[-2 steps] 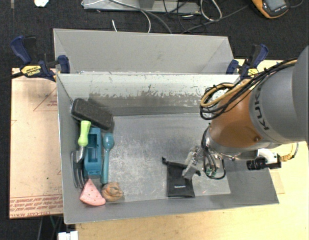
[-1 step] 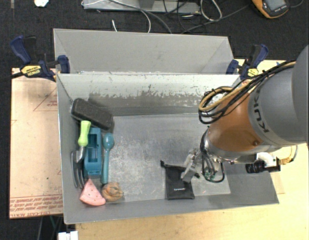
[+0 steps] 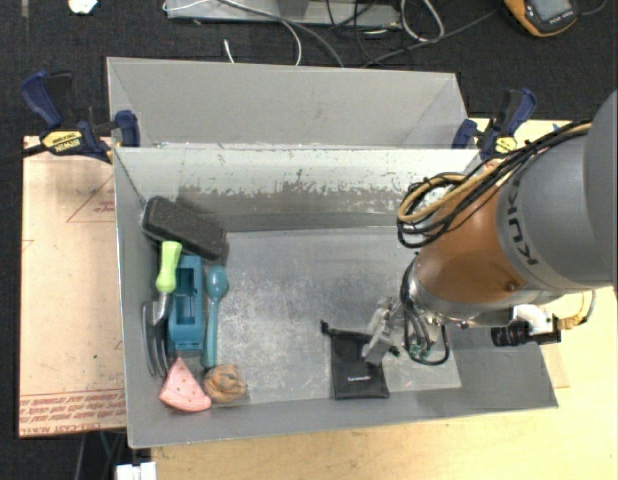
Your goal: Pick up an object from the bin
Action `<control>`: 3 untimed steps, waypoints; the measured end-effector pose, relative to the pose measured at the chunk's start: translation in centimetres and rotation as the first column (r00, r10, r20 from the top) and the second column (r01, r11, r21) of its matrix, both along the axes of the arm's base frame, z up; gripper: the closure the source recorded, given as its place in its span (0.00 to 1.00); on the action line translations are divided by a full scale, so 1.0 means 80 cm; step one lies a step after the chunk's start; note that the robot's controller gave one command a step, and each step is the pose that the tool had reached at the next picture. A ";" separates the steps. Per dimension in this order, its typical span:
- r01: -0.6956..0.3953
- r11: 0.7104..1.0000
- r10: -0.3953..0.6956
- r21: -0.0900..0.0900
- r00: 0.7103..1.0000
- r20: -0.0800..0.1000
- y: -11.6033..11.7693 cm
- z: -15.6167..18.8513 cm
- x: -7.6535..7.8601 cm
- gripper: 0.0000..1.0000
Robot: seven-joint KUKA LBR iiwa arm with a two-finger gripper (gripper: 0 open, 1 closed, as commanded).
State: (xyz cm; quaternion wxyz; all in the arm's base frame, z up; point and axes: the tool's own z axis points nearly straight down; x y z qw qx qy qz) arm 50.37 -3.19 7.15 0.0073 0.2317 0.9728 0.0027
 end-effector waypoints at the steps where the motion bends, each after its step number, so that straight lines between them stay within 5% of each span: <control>1: 0.038 0.999 -0.038 0.002 0.999 -0.002 0.004 0.007 -0.008 1.00; 2: 0.178 0.984 -0.178 0.004 0.984 -0.002 0.010 0.008 -0.022 1.00; 3: 0.143 0.990 -0.143 0.003 0.990 -0.002 0.012 0.008 -0.021 1.00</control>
Offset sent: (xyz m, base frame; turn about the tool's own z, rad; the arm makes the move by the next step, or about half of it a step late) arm -0.0175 0.0077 0.0076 0.1805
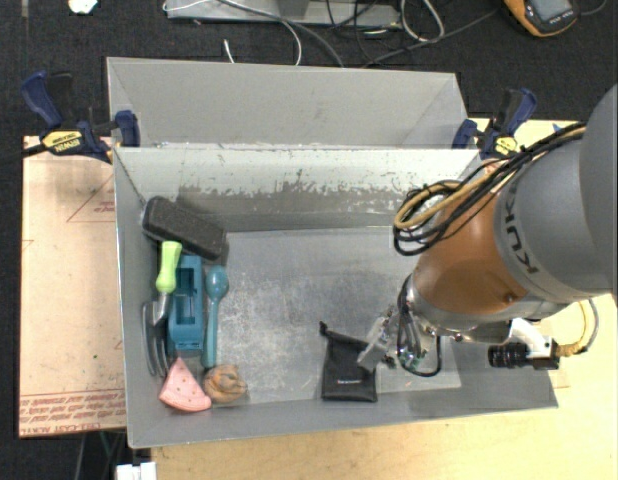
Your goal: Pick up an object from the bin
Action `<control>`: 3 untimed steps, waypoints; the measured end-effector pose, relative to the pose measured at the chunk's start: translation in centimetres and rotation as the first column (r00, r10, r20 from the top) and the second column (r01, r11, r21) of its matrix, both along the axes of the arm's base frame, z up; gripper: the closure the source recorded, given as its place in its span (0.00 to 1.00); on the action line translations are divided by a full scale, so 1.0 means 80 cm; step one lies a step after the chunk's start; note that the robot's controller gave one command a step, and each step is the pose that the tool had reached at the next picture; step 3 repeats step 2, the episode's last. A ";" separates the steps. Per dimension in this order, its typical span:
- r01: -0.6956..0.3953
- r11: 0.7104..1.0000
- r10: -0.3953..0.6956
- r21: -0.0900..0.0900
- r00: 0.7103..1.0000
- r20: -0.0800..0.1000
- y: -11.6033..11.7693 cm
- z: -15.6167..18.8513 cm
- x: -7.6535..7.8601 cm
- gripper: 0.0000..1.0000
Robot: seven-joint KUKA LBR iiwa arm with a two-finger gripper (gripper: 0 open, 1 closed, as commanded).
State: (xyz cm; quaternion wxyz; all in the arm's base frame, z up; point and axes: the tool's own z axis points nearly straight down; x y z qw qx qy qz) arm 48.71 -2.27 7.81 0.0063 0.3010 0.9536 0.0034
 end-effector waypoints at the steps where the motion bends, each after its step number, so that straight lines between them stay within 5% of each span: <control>1: -0.091 0.996 0.091 -0.001 0.996 0.004 0.064 -0.009 0.026 1.00; 2: -0.019 1.000 0.019 -0.002 1.000 0.000 0.043 0.016 0.002 1.00; 3: -0.019 1.000 0.019 -0.002 1.000 0.000 0.043 0.016 0.002 1.00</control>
Offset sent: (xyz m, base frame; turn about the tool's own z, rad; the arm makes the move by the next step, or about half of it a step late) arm 0.0017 0.0344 0.0120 -0.0194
